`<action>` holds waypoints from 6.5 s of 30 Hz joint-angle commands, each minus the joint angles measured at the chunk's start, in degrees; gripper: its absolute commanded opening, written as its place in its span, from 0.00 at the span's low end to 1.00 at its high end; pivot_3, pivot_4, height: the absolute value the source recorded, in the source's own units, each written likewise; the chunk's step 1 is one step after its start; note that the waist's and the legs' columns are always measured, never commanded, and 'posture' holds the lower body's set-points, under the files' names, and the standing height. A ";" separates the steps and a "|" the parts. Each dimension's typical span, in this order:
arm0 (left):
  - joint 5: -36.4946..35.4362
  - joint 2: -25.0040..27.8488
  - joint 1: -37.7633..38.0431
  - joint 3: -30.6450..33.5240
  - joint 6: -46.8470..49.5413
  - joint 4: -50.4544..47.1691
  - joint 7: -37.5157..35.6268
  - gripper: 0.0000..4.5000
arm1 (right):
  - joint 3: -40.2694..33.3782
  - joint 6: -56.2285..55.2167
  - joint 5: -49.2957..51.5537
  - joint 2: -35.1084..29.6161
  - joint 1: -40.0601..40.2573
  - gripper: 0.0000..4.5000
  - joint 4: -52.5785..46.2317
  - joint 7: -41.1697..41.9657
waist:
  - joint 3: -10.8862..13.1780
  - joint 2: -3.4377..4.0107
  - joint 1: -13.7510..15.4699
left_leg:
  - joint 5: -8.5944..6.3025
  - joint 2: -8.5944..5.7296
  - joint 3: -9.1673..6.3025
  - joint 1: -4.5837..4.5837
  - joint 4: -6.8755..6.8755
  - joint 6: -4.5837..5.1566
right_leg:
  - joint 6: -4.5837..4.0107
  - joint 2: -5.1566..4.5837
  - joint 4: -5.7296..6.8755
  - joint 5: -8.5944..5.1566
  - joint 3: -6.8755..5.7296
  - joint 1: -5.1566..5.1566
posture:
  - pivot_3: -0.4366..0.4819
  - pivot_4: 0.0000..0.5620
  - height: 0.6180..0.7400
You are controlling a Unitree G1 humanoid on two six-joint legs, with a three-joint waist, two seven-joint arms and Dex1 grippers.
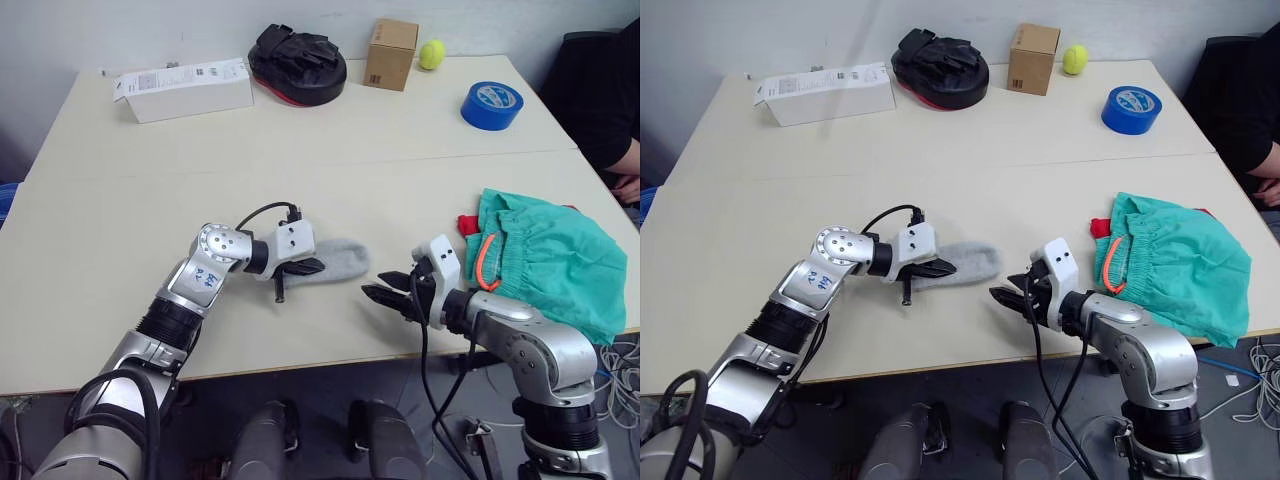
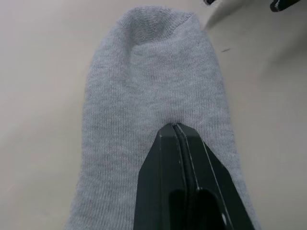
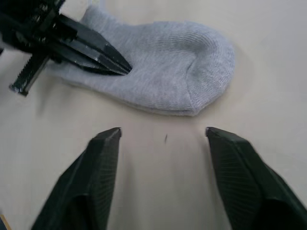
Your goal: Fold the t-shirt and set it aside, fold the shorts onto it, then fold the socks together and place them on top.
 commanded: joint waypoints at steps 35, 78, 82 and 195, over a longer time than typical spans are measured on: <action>1.70 0.31 3.19 1.90 3.19 -2.20 2.51 0.00 | -17.37 14.16 9.12 17.06 -17.30 0.01 20.39 -17.29 | -0.70 0.46 -0.55 | 0.05 -0.02 0.16 0.09 -0.48 -0.15 | -0.01 0.05 -0.16 0.00 0.16 -0.12 | 0.48 0.27 1.00; 0.45 3.31 8.57 5.79 6.87 -8.47 5.09 0.00 | 12.82 -2.29 4.49 9.34 -22.55 0.49 24.37 1.04 | -0.69 0.47 -0.59 | 0.26 -0.20 0.17 -0.02 -0.86 -0.08 | 0.04 0.02 -0.12 0.02 0.11 -0.37 | 0.48 0.27 1.00; 0.41 3.56 9.08 6.03 7.16 -8.91 5.33 0.00 | 16.20 -3.96 4.89 6.00 -21.38 0.79 20.76 6.17 | -0.69 0.47 -0.64 | 0.26 -0.19 0.17 -0.02 -0.89 -0.07 | 0.04 0.02 -0.12 0.02 0.10 -0.37 | 0.48 0.27 1.00; -0.20 4.31 8.05 8.03 7.38 -8.80 6.02 0.00 | 30.09 -26.32 -12.17 -1.24 -21.59 0.57 23.67 19.80 | -0.66 0.44 -0.45 | 0.29 -0.19 0.20 0.26 -0.90 -0.07 | 0.02 0.00 -0.13 0.03 0.06 -0.14 | 0.48 0.27 1.00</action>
